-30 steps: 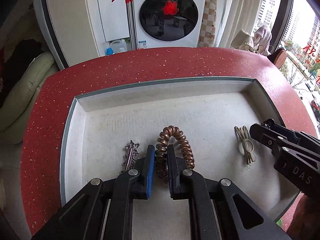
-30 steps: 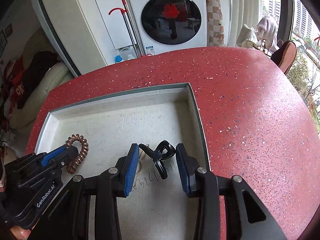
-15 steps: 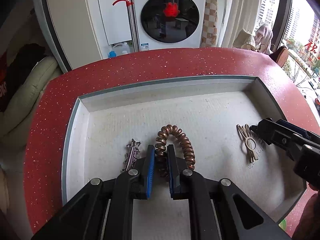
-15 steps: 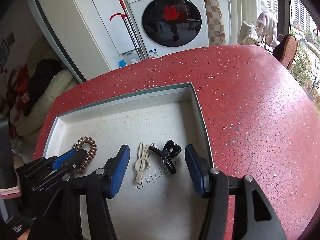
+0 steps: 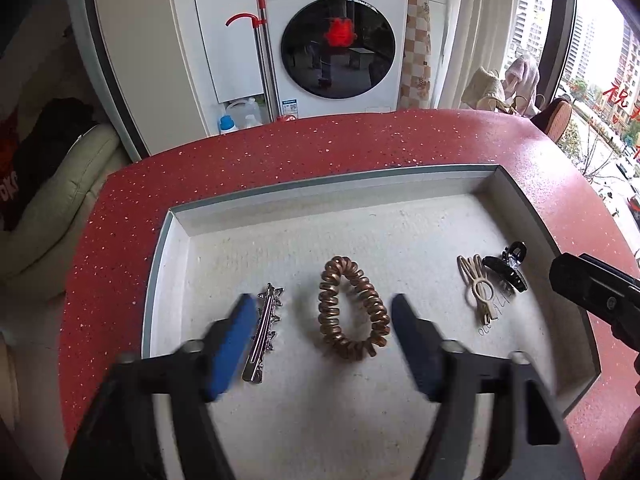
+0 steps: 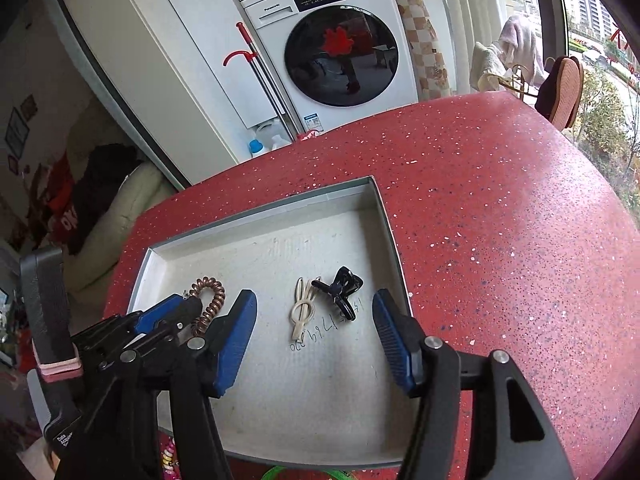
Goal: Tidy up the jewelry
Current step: 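Carry the hair tie and claw clip into the tray and release both, then withdraw both tools toward the braided bracelet and green bangle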
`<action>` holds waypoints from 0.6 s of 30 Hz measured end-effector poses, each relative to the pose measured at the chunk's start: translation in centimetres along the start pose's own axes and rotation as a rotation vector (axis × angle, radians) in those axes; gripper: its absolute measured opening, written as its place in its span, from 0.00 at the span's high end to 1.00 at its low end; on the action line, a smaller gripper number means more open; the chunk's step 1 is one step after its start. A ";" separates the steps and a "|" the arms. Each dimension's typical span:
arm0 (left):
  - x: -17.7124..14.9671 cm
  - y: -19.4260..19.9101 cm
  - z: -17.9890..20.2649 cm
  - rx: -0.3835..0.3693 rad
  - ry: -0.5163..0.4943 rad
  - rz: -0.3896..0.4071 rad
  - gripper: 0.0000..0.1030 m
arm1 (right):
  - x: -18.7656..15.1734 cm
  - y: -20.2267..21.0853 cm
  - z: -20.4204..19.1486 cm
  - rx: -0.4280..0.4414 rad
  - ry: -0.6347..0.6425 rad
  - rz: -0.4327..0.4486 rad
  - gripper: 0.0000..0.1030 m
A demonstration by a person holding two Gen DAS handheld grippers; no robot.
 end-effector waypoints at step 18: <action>-3.0 5.4 -1.4 -0.075 0.011 0.071 0.00 | -2.9 3.3 -0.8 0.018 0.010 0.020 0.17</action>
Point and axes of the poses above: each gripper's, at about its wrist camera, not at the fingertips, and y roughly against the way its jaws point, z to its right, x to its top, the point moved 2 cm from there along -y, roughly the way its jaws point, and after that the axes turned 14 degrees about -z, right-handed, at the moved point
